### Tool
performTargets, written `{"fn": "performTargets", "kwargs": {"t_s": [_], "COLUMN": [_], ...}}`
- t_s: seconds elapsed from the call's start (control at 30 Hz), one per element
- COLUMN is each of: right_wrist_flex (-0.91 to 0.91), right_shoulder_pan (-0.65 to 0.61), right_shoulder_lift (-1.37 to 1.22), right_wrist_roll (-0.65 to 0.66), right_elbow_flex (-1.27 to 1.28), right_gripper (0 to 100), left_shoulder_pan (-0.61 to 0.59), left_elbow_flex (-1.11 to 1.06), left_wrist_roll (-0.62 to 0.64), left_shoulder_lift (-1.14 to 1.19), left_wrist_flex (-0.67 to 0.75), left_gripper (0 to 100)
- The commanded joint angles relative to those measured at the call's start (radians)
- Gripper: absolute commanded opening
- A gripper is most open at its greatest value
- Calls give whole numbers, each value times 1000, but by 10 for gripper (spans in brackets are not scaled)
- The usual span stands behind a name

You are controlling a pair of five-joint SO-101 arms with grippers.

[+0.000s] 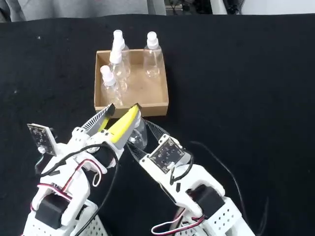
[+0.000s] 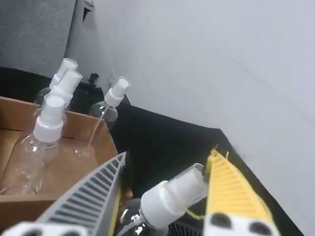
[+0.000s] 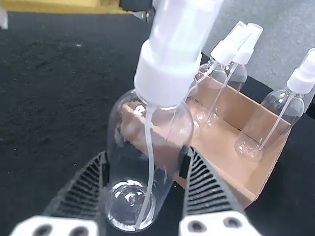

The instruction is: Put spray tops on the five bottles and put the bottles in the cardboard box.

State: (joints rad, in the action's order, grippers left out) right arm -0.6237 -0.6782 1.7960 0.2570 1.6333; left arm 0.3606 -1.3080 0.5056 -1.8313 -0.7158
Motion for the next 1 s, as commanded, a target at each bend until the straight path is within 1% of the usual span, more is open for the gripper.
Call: {"fn": "performTargets", "kwargs": {"t_s": [0.0,0.07,0.13,0.3,0.47,0.57,0.8,0.9,0.97], "right_wrist_flex": [5,5,3,3,11,14,71,71,69], "right_shoulder_pan": [-17,-17,-14,31,29,26,25,25,25], "right_shoulder_lift": [166,165,165,166,168,168,168,168,168], "right_wrist_roll": [-5,-5,-5,-5,-5,-6,-9,-6,-6], "right_elbow_flex": [-10,-8,-8,-8,-8,-19,-21,-25,-25], "right_gripper": [21,21,21,21,21,21,21,21,21], "left_shoulder_pan": [2,-31,-67,-159,-257,-278,-272,-269,-242], "left_elbow_flex": [54,56,58,101,105,105,71,53,36], "left_wrist_roll": [28,31,60,110,163,169,150,66,11], "left_shoulder_lift": [6,6,6,6,6,6,8,11,11], "left_wrist_flex": [-15,-14,-6,-12,-5,-5,-5,-5,-5], "left_gripper": [238,238,238,238,238,238,238,238,238]}}
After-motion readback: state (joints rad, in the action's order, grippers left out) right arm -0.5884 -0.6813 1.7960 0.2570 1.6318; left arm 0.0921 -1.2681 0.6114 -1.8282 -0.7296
